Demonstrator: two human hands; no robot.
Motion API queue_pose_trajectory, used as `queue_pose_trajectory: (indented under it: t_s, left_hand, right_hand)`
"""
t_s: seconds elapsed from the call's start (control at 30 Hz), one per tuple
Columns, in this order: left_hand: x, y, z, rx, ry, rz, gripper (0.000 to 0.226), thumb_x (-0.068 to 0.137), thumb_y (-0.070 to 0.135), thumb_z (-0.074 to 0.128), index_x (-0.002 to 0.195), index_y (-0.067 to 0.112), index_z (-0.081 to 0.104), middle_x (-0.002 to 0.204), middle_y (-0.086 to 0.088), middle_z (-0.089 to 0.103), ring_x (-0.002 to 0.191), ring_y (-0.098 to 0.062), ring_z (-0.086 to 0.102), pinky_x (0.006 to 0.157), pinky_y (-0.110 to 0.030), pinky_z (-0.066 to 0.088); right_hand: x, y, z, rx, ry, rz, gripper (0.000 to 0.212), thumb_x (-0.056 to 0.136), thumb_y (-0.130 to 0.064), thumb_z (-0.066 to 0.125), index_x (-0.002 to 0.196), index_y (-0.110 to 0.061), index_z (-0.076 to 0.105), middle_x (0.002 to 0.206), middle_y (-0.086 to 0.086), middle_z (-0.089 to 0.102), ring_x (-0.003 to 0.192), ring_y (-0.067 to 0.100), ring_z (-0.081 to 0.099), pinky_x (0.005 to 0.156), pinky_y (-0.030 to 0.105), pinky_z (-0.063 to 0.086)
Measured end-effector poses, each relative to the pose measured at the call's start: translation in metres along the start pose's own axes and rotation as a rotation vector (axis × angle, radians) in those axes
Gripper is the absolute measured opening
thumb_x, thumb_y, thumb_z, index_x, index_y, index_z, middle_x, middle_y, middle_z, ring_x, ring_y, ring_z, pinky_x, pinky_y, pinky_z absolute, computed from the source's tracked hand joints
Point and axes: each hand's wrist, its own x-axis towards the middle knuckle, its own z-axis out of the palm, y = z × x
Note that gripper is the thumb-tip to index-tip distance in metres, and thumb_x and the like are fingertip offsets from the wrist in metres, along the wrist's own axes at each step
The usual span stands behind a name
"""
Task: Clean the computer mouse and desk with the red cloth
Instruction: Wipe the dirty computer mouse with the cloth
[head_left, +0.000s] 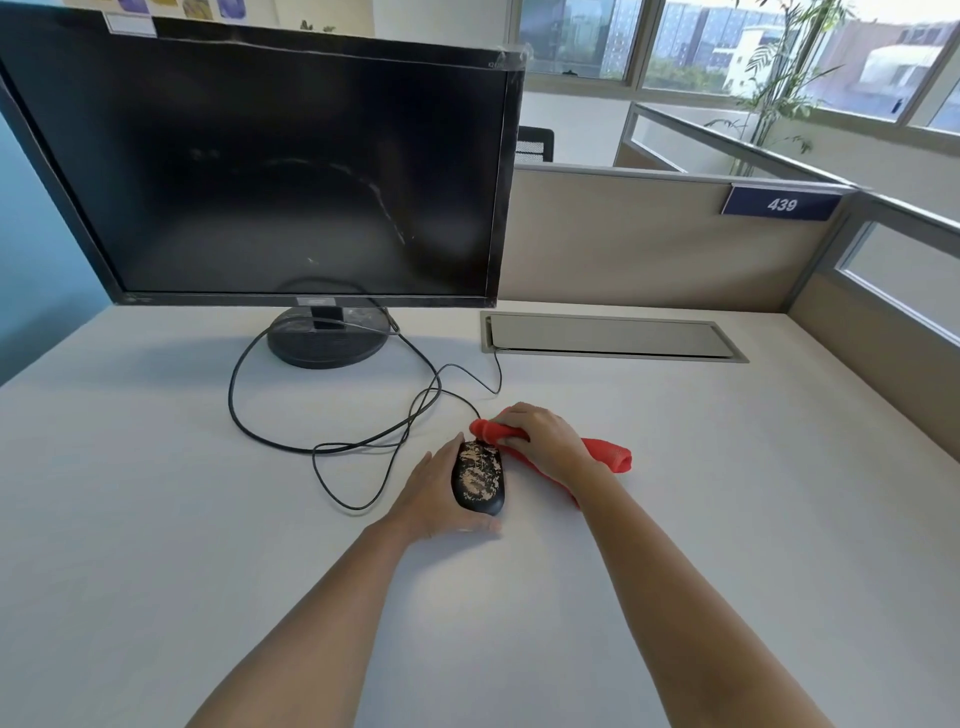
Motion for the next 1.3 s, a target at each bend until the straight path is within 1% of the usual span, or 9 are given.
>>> queue_pose_trajectory:
  t_s: [0.13, 0.23, 0.43, 0.53, 0.7, 0.87, 1.0, 1.2, 1.3]
  left_hand:
    - [0.001, 0.000, -0.001, -0.009, -0.003, -0.012, 0.139, 0.033, 0.068, 0.078, 0.147, 0.021, 0.016, 0.148, 0.003, 0.034, 0.139, -0.025, 0.023, 0.114, -0.046, 0.024]
    - [0.001, -0.001, 0.000, -0.005, -0.006, -0.008, 0.141, 0.032, 0.071, 0.077, 0.147, 0.020, 0.014, 0.148, 0.002, 0.033, 0.139, -0.024, 0.024, 0.114, -0.045, 0.023]
    - [0.001, 0.000, -0.001, -0.029, 0.023, 0.030, 0.128, 0.034, 0.064, 0.080, 0.143, 0.027, 0.024, 0.137, 0.006, 0.046, 0.130, -0.020, 0.036, 0.110, -0.046, 0.030]
    - [0.001, 0.001, -0.001, -0.022, 0.014, 0.023, 0.133, 0.034, 0.065, 0.079, 0.146, 0.026, 0.019, 0.143, 0.005, 0.040, 0.136, -0.019, 0.029, 0.113, -0.045, 0.025]
    - [0.000, -0.001, -0.001, -0.024, -0.010, -0.026, 0.143, 0.032, 0.069, 0.076, 0.149, 0.024, 0.009, 0.153, 0.005, 0.025, 0.143, -0.022, 0.015, 0.116, -0.044, 0.019]
    - [0.001, -0.001, 0.000, -0.012, -0.010, -0.025, 0.142, 0.032, 0.071, 0.076, 0.149, 0.023, 0.011, 0.152, 0.002, 0.028, 0.141, -0.024, 0.020, 0.115, -0.045, 0.022]
    - [0.002, -0.002, 0.000, 0.002, 0.000, -0.027, 0.131, 0.033, 0.067, 0.080, 0.141, 0.019, 0.024, 0.142, -0.002, 0.041, 0.134, -0.032, 0.031, 0.108, -0.049, 0.032]
    - [0.000, -0.003, 0.000, -0.036, -0.008, -0.036, 0.147, 0.030, 0.067, 0.081, 0.149, 0.027, 0.003, 0.151, 0.005, 0.028, 0.142, -0.025, 0.019, 0.115, -0.046, 0.021]
    - [0.000, -0.002, 0.000, -0.041, -0.010, -0.042, 0.150, 0.031, 0.063, 0.084, 0.149, 0.028, -0.002, 0.150, 0.007, 0.029, 0.141, -0.026, 0.020, 0.115, -0.048, 0.022]
  right_hand:
    - [0.000, -0.005, -0.004, -0.060, -0.068, -0.043, 0.029, 0.094, -0.022, 0.053, 0.119, -0.030, 0.064, 0.119, -0.001, 0.064, 0.111, 0.021, 0.055, 0.090, 0.036, 0.046]
    - [0.002, -0.005, -0.014, -0.136, -0.135, -0.057, 0.028, 0.093, -0.021, 0.052, 0.117, -0.026, 0.066, 0.118, -0.001, 0.065, 0.113, 0.022, 0.054, 0.090, 0.037, 0.046]
    - [0.000, -0.015, -0.001, -0.254, 0.018, -0.126, 0.034, 0.097, -0.015, 0.044, 0.123, -0.028, 0.061, 0.125, -0.004, 0.062, 0.117, 0.021, 0.047, 0.086, 0.033, 0.043]
    - [-0.004, -0.015, 0.005, -0.305, 0.009, -0.157, 0.037, 0.097, -0.013, 0.043, 0.127, -0.028, 0.057, 0.127, -0.003, 0.060, 0.120, 0.021, 0.045, 0.087, 0.031, 0.042]
    - [-0.012, -0.002, -0.005, -0.204, -0.052, -0.139, 0.030, 0.097, -0.025, 0.046, 0.121, -0.032, 0.061, 0.122, -0.007, 0.062, 0.113, 0.018, 0.047, 0.080, 0.026, 0.039]
    - [-0.008, -0.003, -0.008, -0.101, 0.075, -0.010, 0.031, 0.097, -0.024, 0.045, 0.123, -0.033, 0.060, 0.120, -0.005, 0.064, 0.109, 0.022, 0.050, 0.082, 0.037, 0.046]
    - [-0.004, -0.011, 0.003, -0.102, 0.022, 0.015, 0.033, 0.096, -0.017, 0.045, 0.119, -0.032, 0.063, 0.121, -0.003, 0.064, 0.115, 0.023, 0.049, 0.087, 0.036, 0.045]
    - [0.001, -0.006, -0.019, -0.201, -0.153, -0.038, 0.036, 0.092, -0.009, 0.044, 0.114, -0.027, 0.065, 0.115, 0.000, 0.066, 0.113, 0.024, 0.049, 0.088, 0.040, 0.047]
    - [0.005, -0.008, -0.028, -0.232, -0.053, -0.029, 0.036, 0.093, -0.006, 0.041, 0.116, -0.024, 0.063, 0.117, 0.001, 0.064, 0.111, 0.024, 0.047, 0.083, 0.039, 0.045]
